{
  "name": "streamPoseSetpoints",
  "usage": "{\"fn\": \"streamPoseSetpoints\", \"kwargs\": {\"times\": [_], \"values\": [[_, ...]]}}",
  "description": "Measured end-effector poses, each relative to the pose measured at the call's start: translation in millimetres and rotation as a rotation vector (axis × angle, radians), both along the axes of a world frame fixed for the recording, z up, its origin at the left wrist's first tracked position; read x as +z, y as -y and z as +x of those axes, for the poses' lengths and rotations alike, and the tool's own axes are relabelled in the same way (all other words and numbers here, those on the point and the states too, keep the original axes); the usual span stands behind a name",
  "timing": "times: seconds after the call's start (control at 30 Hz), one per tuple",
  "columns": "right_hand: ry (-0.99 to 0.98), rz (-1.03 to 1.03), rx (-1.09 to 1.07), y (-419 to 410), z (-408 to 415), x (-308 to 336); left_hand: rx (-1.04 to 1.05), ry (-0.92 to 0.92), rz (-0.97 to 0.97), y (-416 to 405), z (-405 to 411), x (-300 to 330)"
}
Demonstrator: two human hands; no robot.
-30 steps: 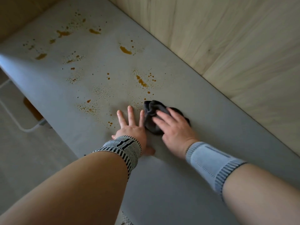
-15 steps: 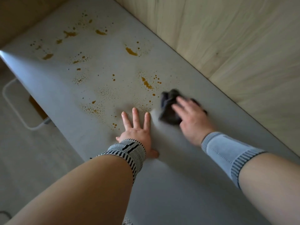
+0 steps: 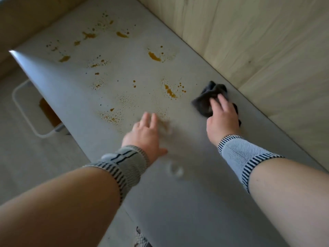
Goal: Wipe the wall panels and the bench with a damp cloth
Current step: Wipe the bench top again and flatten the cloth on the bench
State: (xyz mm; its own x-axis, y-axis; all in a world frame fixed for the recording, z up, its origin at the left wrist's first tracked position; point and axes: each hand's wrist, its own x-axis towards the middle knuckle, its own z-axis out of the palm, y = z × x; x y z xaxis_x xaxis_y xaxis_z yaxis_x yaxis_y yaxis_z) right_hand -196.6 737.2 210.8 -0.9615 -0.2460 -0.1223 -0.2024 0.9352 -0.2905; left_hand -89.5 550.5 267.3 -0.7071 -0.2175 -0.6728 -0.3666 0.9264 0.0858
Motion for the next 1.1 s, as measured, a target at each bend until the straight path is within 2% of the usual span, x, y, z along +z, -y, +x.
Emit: {"fn": "streamPoseSetpoints", "kwargs": {"times": [0.03,0.1,0.13,0.23,0.27,0.3,0.37,0.43,0.47,0.5,0.57,0.67,0.73,0.8,0.9,0.97,1.03,1.1], "values": [[0.000,0.005,-0.126,8,3,1,0.023,-0.015,-0.043,13,-3,1],[-0.060,-0.010,-0.132,31,25,3,0.081,0.057,-0.104,37,-7,-1],[-0.077,-0.040,-0.011,40,39,2,0.103,0.116,-0.104,44,-8,-4],[-0.108,-0.026,0.526,40,64,-3,0.091,0.198,-0.093,44,-8,-14],[-0.110,0.000,0.643,32,56,-3,0.095,0.196,-0.087,43,-8,-17],[-0.155,0.008,0.666,23,43,-6,0.110,0.190,-0.075,43,-8,-18],[-0.192,-0.004,0.428,9,13,-8,0.143,0.185,-0.047,45,-6,-21],[-0.077,-0.019,0.007,6,-12,-1,0.160,0.187,-0.036,45,-5,-21],[-0.035,-0.018,-0.154,12,-16,0,0.162,0.190,-0.035,44,-4,-20],[-0.029,0.009,-0.216,22,-12,3,0.164,0.197,-0.035,42,-5,-19],[-0.106,-0.028,-0.070,43,11,2,0.161,0.206,-0.035,41,-5,-19],[-0.103,-0.049,0.397,51,49,-3,0.163,0.206,-0.034,43,-6,-20],[-0.130,-0.052,0.534,36,41,-4,0.160,0.211,-0.025,43,-5,-20],[-0.180,-0.068,0.385,23,15,-5,0.160,0.220,-0.017,43,-5,-20],[-0.071,-0.068,-0.132,20,-28,-2,0.160,0.232,-0.015,43,-6,-20],[-0.065,-0.057,-0.286,38,-31,2,0.161,0.241,-0.014,43,-7,-20],[-0.085,-0.067,-0.120,60,-13,1,0.162,0.245,-0.006,43,-7,-21],[-0.071,-0.095,0.233,73,14,-4,0.168,0.239,0.000,44,-7,-20]]}}
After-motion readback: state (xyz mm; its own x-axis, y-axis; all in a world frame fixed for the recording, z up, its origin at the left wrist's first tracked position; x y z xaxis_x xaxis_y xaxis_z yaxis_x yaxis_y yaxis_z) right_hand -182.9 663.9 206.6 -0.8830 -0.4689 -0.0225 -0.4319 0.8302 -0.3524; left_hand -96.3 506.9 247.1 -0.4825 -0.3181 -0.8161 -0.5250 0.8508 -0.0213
